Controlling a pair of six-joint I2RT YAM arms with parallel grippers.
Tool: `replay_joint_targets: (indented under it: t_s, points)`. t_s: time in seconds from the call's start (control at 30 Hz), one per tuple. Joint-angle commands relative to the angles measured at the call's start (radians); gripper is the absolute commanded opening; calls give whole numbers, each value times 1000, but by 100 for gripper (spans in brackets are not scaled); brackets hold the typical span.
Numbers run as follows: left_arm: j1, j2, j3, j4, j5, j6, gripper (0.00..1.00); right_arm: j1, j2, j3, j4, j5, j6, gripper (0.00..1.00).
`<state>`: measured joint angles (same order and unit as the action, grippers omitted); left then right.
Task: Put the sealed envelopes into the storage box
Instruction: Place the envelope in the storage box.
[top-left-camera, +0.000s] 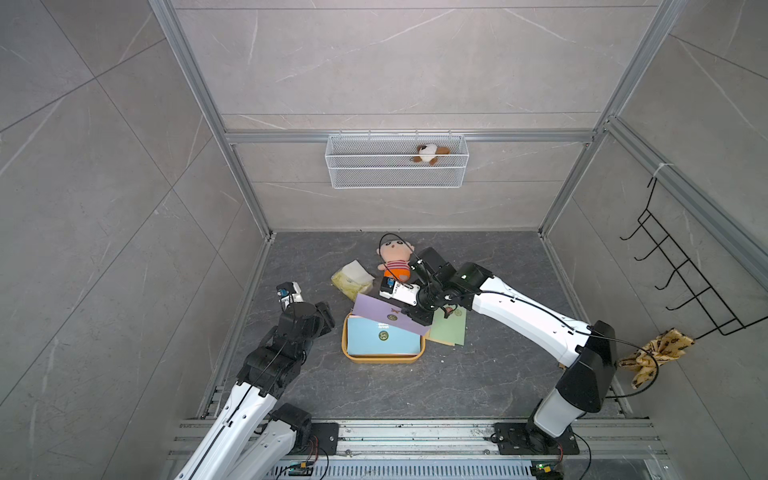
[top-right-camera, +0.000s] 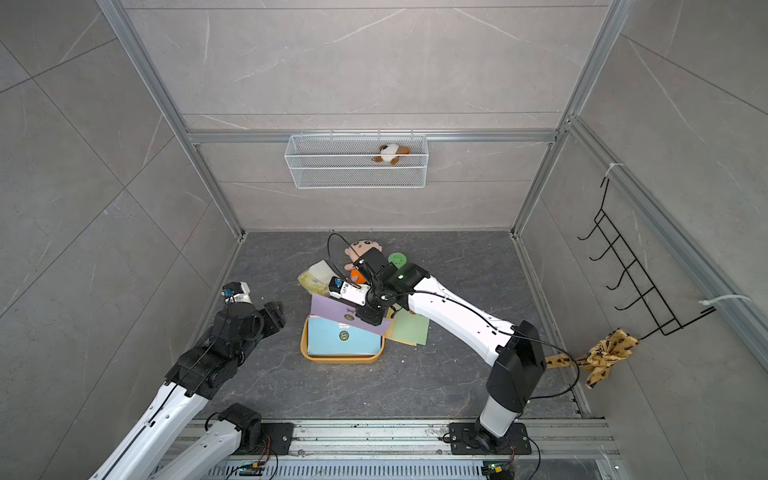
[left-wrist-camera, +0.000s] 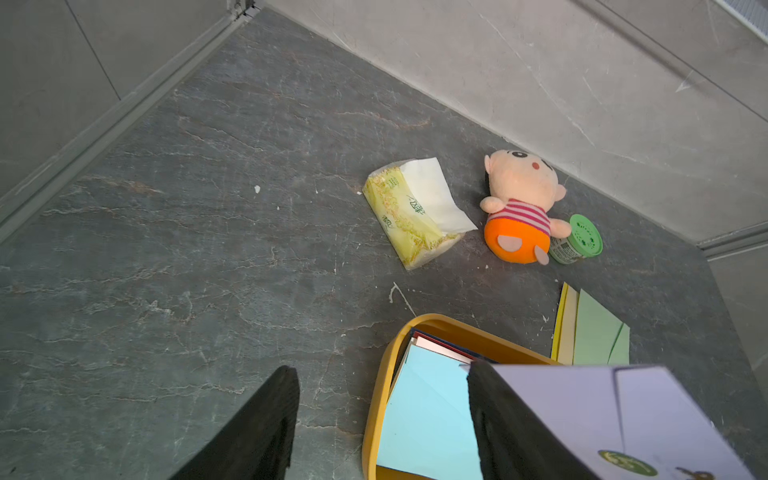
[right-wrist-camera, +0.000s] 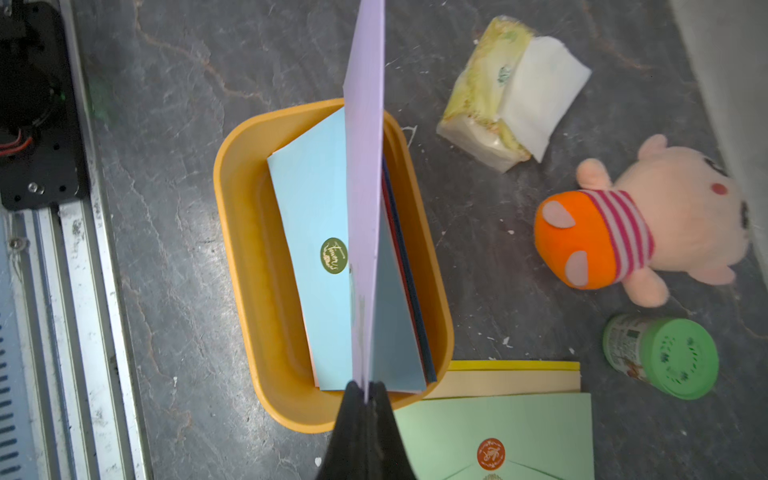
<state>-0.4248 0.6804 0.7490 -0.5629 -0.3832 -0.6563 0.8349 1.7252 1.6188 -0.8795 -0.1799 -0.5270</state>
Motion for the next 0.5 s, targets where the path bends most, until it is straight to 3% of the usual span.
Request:
replay_joint_targets:
  t_s: [0.0, 0.47]
  points:
    - [1, -33, -10, -14, -47, -18, 70, 24, 53, 71, -89, 10, -94, 0]
    - [1, -26, -16, -3, -40, -10, 70, 63, 268, 291, -274, -2, -194, 0]
